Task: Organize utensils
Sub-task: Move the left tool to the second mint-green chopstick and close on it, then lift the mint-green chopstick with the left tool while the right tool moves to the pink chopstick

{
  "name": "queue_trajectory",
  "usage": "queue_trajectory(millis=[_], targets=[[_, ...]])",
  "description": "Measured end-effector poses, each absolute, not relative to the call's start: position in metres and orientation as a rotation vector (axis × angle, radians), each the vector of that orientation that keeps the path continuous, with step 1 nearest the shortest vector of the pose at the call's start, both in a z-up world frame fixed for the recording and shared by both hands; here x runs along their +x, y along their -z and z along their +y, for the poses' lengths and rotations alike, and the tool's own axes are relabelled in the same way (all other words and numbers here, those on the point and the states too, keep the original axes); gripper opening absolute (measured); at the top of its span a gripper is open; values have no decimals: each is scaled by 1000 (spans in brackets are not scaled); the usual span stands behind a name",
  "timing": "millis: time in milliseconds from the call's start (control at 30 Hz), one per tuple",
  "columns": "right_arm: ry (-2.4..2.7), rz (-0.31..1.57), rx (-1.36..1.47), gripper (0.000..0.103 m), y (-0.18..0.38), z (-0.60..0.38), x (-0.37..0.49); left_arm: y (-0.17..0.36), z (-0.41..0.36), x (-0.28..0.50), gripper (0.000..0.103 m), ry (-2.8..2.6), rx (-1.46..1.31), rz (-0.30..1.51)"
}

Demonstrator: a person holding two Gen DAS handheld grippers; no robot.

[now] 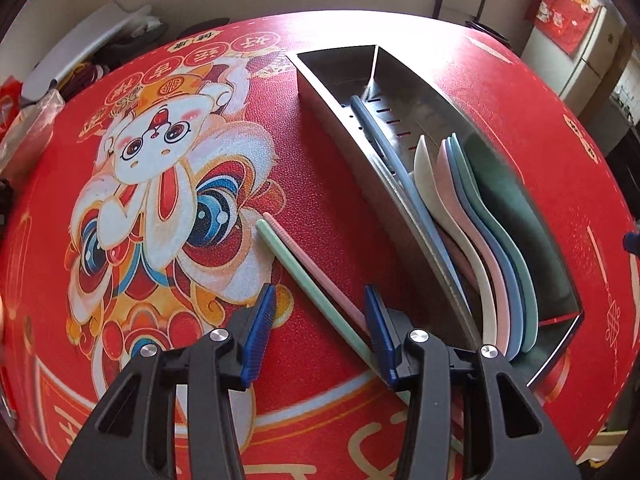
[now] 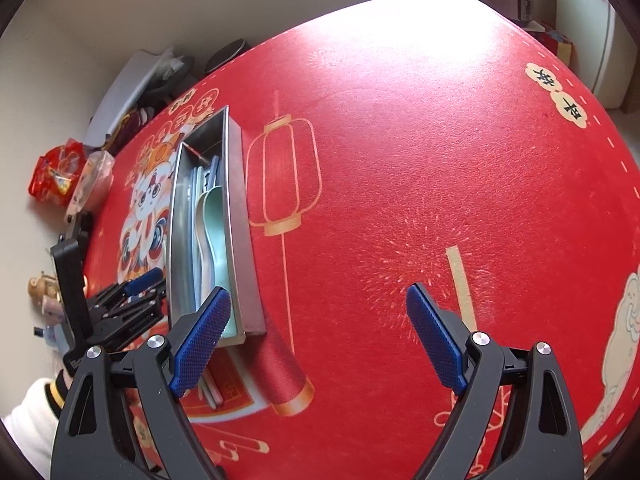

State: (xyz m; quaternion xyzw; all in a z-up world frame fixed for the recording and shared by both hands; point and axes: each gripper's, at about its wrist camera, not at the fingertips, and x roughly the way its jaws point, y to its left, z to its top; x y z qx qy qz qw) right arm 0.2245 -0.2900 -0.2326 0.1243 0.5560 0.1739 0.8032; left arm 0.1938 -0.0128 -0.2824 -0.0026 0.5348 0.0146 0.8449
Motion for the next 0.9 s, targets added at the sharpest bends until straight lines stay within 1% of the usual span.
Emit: queue_trajectory(millis=[133,333,467,600,900], targets=[[-377,1193,265,86,233,-285,224,282,-5,184,27,-9,-2,1124],[-397,1193,254,86,231,-272,221,281,12,169,14,31,-5,1130],[-401,1191,247,86,230,-264,219,280,27,159,12,30,-44,1132],[-410,1186,241,86,227,-255,214,280,52,146,13,39,-204,1139],[-424,1186,244,86,227,-234,200,278,67,114,13,37,-225,1141]])
